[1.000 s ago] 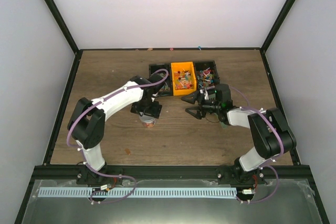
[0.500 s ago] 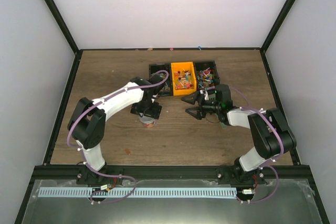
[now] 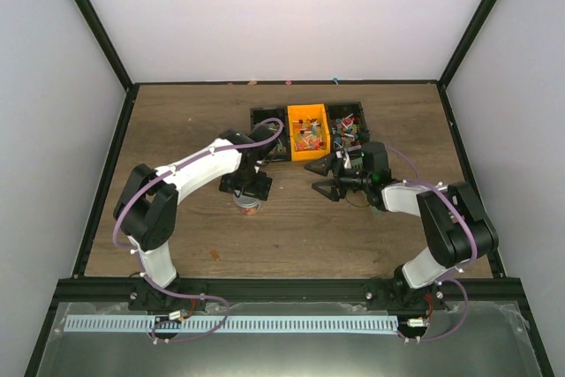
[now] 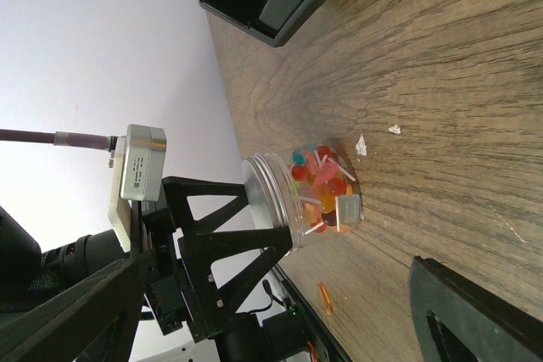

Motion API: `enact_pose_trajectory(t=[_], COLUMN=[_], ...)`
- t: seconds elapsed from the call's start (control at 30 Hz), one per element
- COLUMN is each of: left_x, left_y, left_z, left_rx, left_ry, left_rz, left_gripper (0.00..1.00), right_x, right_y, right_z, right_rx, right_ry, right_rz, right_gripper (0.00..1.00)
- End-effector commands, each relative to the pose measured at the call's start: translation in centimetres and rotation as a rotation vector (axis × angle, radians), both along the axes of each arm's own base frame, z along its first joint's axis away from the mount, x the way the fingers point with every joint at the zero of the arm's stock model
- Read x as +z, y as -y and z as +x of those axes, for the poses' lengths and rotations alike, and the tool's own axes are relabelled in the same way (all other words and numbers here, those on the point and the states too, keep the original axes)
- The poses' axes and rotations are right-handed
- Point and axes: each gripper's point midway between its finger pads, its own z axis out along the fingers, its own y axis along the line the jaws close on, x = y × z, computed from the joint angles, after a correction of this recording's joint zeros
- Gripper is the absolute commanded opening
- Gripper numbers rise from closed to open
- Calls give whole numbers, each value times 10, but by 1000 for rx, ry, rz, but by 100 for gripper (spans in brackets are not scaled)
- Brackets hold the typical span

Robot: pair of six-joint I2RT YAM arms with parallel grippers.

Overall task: Pack the candies
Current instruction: Close the box lid on the packing bottle.

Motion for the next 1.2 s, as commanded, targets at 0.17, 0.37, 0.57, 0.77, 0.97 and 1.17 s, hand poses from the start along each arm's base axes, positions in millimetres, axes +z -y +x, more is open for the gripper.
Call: enact_pose_trajectory(t=[0.17, 0.37, 0.57, 0.77, 0.97, 1.17], left_x=[4, 5, 7, 17, 27, 29], left_y=[-4, -4, -5, -5, -4, -4], left_z=[-1, -1, -1, 2, 4, 2], left_rx=[7, 8, 5, 0, -17, -27], left_ry=[15, 16, 19, 37, 48, 44], left_rz=[20, 22, 23, 26, 21, 16], left_gripper=[92, 95, 97, 98, 98, 98], right_x=[4, 4, 4, 4, 3, 2], right_y=[-3, -3, -3, -2, -2, -2], right_z=[-4, -3, -4, -4, -2, -1], right_rx=[15, 15, 16, 13, 8, 2], right_ry=[26, 26, 25, 25, 24, 20], right_rz=[-4, -3, -2, -4, -4, -5], right_gripper=[87, 87, 87, 87, 87, 87])
